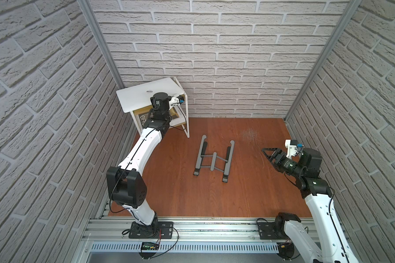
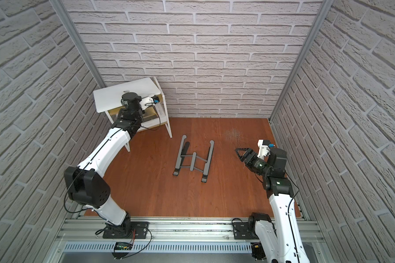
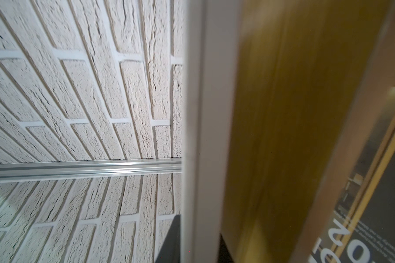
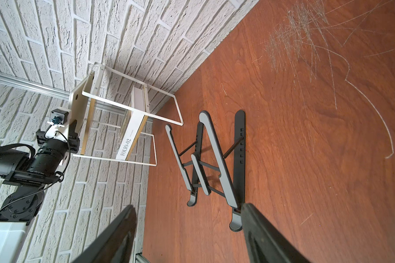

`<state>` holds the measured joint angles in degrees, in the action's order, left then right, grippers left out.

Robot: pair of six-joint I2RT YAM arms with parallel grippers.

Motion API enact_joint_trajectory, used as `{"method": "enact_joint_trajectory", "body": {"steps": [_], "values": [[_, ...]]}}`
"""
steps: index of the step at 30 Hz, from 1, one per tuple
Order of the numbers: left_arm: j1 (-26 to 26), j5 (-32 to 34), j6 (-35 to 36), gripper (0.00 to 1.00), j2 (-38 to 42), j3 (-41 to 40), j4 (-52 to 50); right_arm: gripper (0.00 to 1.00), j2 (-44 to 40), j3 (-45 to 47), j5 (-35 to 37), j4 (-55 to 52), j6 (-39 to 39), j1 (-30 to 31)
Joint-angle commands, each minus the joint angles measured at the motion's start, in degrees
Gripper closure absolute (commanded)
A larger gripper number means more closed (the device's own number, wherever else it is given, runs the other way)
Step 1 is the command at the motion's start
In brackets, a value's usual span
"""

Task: Close the laptop lid and set it aside
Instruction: Place the laptop on the shelf.

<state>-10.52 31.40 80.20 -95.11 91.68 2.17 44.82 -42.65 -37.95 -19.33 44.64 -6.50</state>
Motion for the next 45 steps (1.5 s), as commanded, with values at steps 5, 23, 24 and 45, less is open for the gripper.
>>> {"method": "enact_joint_trajectory", "body": {"steps": [5,23,24,45], "values": [[-1.5,-3.1,-1.3,1.0,-1.6,0.2,6.9,0.24,-1.2,0.4,-0.9,2.4,0.0,-0.4],[-1.5,-3.8,1.1,0.77,-2.6,-0.5,8.0,0.23,-1.7,0.5,-1.8,2.8,0.2,-0.5],[-1.5,-3.9,1.1,0.75,-2.4,-0.7,8.0,0.23,-1.8,0.5,-1.8,2.9,0.2,-0.4],[-0.5,-3.8,-0.3,0.14,-0.4,-1.6,7.5,0.23,-3.0,0.4,-2.8,3.5,1.1,-0.5]]}}
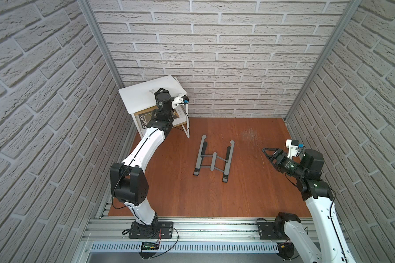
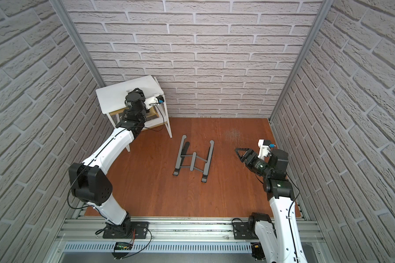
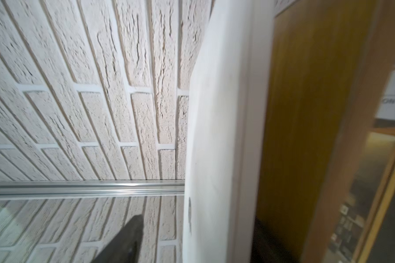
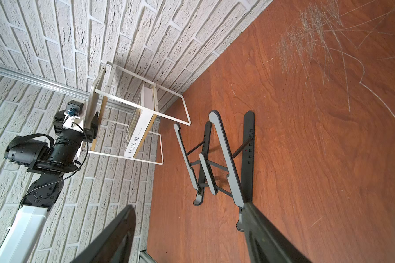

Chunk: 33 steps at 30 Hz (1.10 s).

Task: Close the laptop lid and set it aside
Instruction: Place the laptop on the shelf, then reset both arms

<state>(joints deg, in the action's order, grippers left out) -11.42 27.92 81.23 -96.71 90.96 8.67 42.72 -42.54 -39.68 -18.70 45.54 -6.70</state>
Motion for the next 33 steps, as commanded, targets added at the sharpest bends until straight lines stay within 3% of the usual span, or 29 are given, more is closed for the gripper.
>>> {"method": "enact_joint_trajectory", "body": {"steps": [1,5,33], "values": [[0.4,-0.3,-1.6,0.09,1.4,-1.0,0.9,0.23,-1.0,0.3,-1.0,2.8,0.2,-0.3],[0.6,-0.6,-2.4,0.02,1.7,-1.3,0.1,0.23,-1.4,0.2,-1.2,2.5,0.2,-0.4],[-3.4,2.6,-5.2,0.02,6.2,-3.5,2.3,0.22,-1.8,0.0,-1.5,2.5,0.0,-0.4]]}}
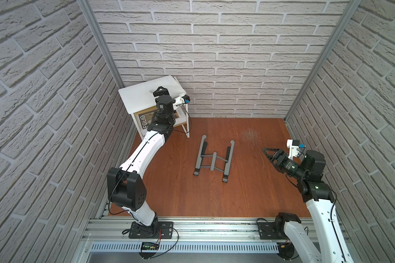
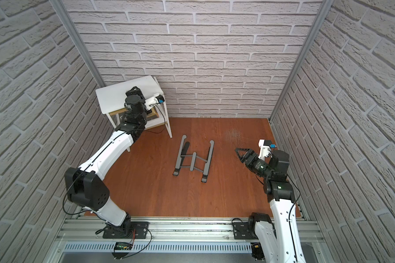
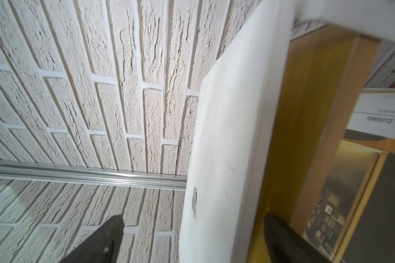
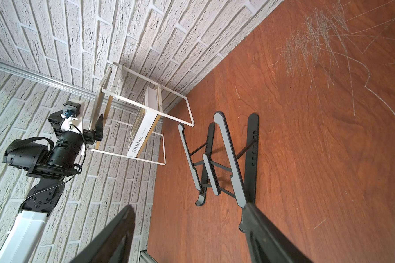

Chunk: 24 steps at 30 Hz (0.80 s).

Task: Close the laptop lid and set it aside
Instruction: Reset both arms

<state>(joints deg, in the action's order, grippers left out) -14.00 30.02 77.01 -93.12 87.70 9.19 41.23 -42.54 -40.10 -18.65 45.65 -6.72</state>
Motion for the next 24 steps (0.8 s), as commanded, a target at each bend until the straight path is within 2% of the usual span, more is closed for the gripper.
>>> {"method": "enact_joint_trajectory", "body": {"steps": [1,9,17,21,24], "values": [[-1.2,0.5,-0.9,0.02,3.0,0.1,1.6,0.22,-0.3,0.0,-1.1,2.5,-0.1,-0.4],[-5.3,0.9,-0.8,0.02,7.1,3.2,-1.4,0.21,-0.4,-0.2,-1.1,2.7,0.3,-0.4],[-10.1,-0.9,-4.9,0.01,15.1,-2.4,-4.6,0.21,-0.9,-1.8,-1.1,0.5,-1.0,-0.4],[-14.1,-0.5,-9.5,0.01,19.8,-6.3,-5.9,0.2,-1.7,-3.4,0.5,-2.9,-3.7,-0.4],[-18.1,-3.8,-17.8,0.02,25.9,-10.3,-9.8,0.2,-3.1,-4.4,2.8,-5.8,-7.7,-0.4]]}}
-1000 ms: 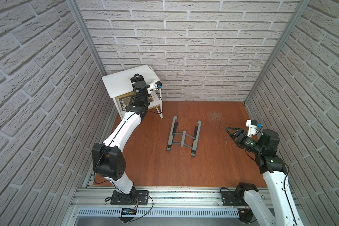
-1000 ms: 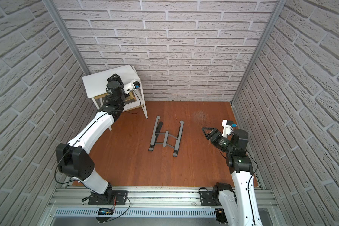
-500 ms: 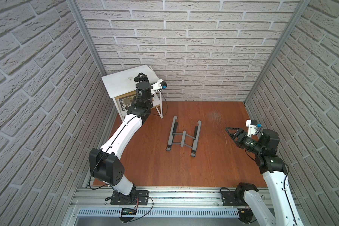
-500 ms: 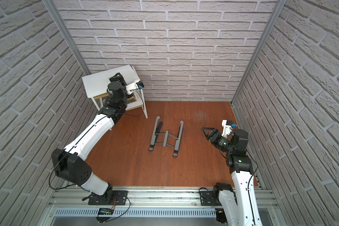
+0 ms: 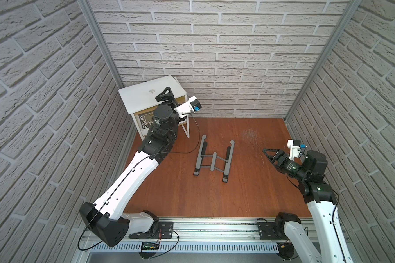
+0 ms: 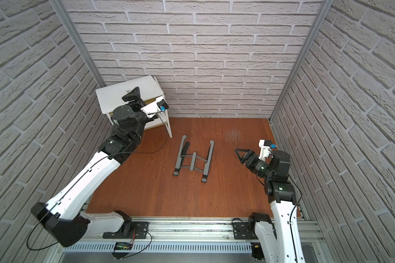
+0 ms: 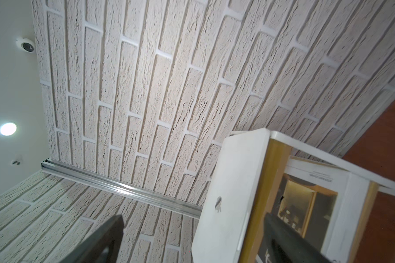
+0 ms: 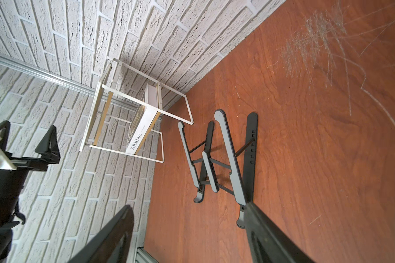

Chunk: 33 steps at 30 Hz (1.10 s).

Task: Close the laptop lid and set it aside
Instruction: Reset both arms

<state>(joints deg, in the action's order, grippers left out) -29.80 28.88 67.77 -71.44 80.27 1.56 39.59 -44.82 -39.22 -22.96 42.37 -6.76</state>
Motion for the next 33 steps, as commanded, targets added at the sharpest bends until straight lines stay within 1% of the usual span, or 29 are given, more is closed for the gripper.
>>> {"method": "enact_joint_trajectory", "body": {"steps": [1,4,8,10,13,15,19,21,23,25,26,27,28,31,32,33], "values": [[-3.6,-3.7,-11.0,0.02,6.3,-4.6,-2.6,0.2,-2.0,-2.2,3.0,-2.3,-5.6,-0.4],[-6.8,-4.8,-16.7,0.02,11.6,-10.8,-2.7,0.2,-3.3,-2.5,7.1,-4.8,-9.4,-0.4],[-11.4,-2.9,-19.5,0.02,17.5,-21.5,0.3,0.2,-4.6,-2.1,9.0,-5.2,-13.8,-0.4],[-12.5,-3.9,-22.4,0.02,20.6,-26.0,1.2,0.19,-5.4,-1.7,9.8,-5.3,-16.3,-0.4],[-12.7,-9.0,-27.4,0.01,25.2,-32.5,2.9,0.19,-7.0,-0.5,11.0,-4.7,-20.0,-0.4],[-12.8,-11.3,-29.4,0.01,28.1,-36.8,4.3,0.19,-8.2,0.9,10.4,-2.9,-22.1,-0.4],[-12.8,-12.1,-32.9,0.01,32.8,-45.2,9.3,0.17,-11.9,5.5,9.9,2.7,-23.9,-0.3],[-12.8,-11.5,-35.3,0.01,34.3,-47.7,10.1,0.17,-14.1,7.8,11.2,5.1,-24.3,-0.3],[-12.7,-9.0,-38.3,0.02,35.3,-50.0,10.4,0.16,-16.2,10.4,13.3,7.5,-24.5,-0.3],[-12.0,-5.9,-42.2,0.02,36.4,-52.9,12.8,0.16,-18.3,13.1,16.7,9.2,-24.4,-0.3],[-11.0,-4.3,-45.2,0.02,37.0,-54.1,13.8,0.16,-19.2,14.5,18.2,10.4,-24.2,-0.2],[-9.1,-4.4,-48.8,0.02,37.8,-55.5,13.6,0.15,-20.1,16.2,19.8,11.6,-24.0,-0.1],[-6.6,-6.6,-52.9,0.02,39.0,-56.6,12.9,0.15,-20.8,18.0,21.1,13.0,-23.8,-0.2],[4.9,-17.0,-66.9,0.02,42.0,-59.5,11.6,0.14,-22.2,22.9,23.2,17.5,-22.6,-0.1],[9.6,-21.2,-71.8,0.01,42.2,-60.3,11.4,0.14,-22.2,24.4,23.4,19.1,-22.3,0.0],[15.4,-26.4,-75.9,0.02,41.9,-60.6,11.2,0.13,-21.9,25.5,23.8,20.2,-22.2,0.0]]}}
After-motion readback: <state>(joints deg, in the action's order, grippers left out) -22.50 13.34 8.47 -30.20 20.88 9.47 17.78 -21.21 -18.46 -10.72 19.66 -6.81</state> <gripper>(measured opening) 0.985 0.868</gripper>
